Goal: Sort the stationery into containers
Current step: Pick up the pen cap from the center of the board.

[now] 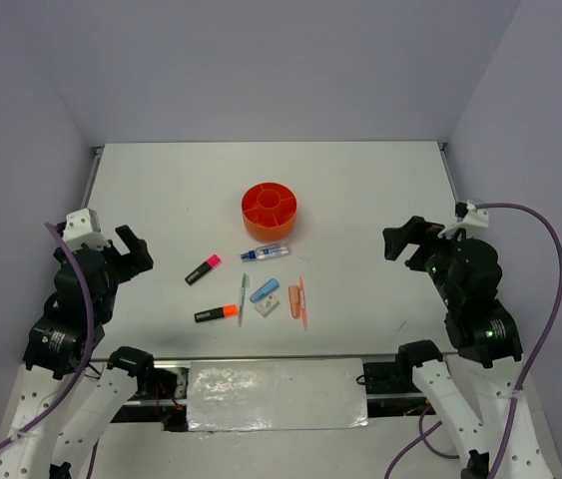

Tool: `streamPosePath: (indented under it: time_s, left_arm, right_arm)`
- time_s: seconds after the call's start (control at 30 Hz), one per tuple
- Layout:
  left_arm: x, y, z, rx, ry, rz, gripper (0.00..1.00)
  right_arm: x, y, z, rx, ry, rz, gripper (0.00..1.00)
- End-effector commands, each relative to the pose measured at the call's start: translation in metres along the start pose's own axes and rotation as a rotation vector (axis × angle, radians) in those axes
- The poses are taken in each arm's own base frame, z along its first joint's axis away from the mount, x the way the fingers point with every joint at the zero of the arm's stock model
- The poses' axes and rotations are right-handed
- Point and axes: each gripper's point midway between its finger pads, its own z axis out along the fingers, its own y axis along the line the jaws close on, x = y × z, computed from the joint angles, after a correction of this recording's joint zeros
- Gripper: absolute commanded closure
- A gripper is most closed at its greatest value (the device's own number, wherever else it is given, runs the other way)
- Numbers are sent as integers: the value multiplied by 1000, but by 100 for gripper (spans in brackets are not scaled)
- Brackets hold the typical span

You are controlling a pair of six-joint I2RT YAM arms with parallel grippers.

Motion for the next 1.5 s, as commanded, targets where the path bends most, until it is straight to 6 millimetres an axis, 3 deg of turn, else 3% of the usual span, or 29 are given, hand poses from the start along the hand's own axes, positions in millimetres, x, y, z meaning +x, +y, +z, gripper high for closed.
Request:
streamPosePath:
  time_s: [0.0, 0.23, 0.43, 0.5, 0.6, 0.63, 0.73, 0.77, 0.97, 1.07, 1.2, 1.37, 1.47]
  left_arm:
    - [-14, -2, -2, -1, -39, -35, 1]
    - [-14, -2, -2, -1, -42, -36, 1]
    - [-12, -3, 0, -3, -28, -28, 1]
    - [-13, -2, 0, -6, -31, -30, 1]
    - [-13, -2, 0, -8, -33, -31, 1]
    - [-13, -2, 0, -5, -33, -31, 1]
    - [-12, -4, 1, 9, -29, -25, 1]
    - [-12, -5, 1, 12, -28, -26, 1]
    - [-10, -9, 1, 35, -22, -20, 1]
    - [-10, -10, 2, 38, -19, -19, 1]
    - [-9, -11, 2, 42, -18, -18, 1]
    - [-9, -11, 2, 42, -14, -17, 1]
    - [-8, -12, 3, 44, -11, -14, 1]
  right_arm:
    - [-15, 0, -8, 6, -67, 5, 0]
    - [-5, 11, 0, -57, -11, -4, 0]
    - [30, 19, 27, -35, 166, -22, 0]
    - [53, 25, 40, 8, 236, -55, 0]
    - [94, 51, 54, 28, 335, -146, 0]
    - [116, 63, 60, 22, 388, -194, 0]
    - [146, 81, 72, 5, 428, -191, 0]
    - [168, 84, 74, 7, 471, -209, 2]
    - [228, 95, 83, 8, 570, -235, 26]
    - [240, 92, 84, 20, 587, -260, 27]
    - [239, 93, 90, -21, 572, -330, 29]
    - [235, 111, 104, -253, 613, -491, 30]
    - [230, 111, 113, -345, 647, -535, 33]
